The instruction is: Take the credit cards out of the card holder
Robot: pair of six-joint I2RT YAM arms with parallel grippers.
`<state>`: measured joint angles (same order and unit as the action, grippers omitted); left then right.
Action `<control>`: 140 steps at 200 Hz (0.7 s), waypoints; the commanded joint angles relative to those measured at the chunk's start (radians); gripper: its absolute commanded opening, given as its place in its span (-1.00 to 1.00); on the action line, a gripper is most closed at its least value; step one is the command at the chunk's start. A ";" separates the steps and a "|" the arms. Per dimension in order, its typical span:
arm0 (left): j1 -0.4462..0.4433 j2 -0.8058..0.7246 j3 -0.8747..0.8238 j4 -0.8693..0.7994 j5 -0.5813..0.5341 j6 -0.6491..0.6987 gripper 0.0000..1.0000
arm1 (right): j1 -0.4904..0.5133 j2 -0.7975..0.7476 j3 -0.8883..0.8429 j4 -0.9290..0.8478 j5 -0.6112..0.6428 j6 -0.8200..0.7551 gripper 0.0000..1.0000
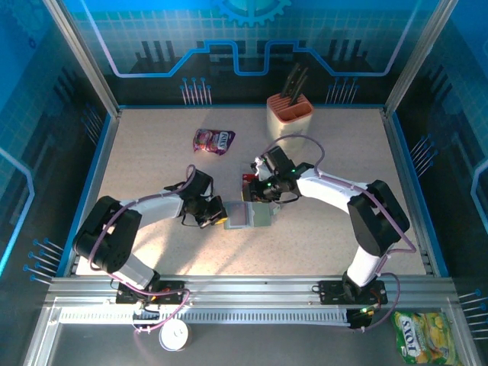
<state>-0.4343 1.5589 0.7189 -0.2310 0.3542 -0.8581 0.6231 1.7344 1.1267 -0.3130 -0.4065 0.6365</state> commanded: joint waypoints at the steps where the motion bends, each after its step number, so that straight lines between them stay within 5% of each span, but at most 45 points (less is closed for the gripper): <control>1: -0.004 0.013 0.002 -0.027 -0.036 0.021 -0.99 | 0.016 0.016 -0.014 0.020 -0.033 0.021 -0.36; 140: -0.004 0.028 -0.019 -0.030 -0.082 0.043 -1.00 | 0.061 0.092 -0.096 0.210 -0.143 0.179 -0.02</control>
<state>-0.4343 1.5867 0.7189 -0.2298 0.3244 -0.8490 0.6670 1.8008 1.0443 -0.1467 -0.5175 0.7868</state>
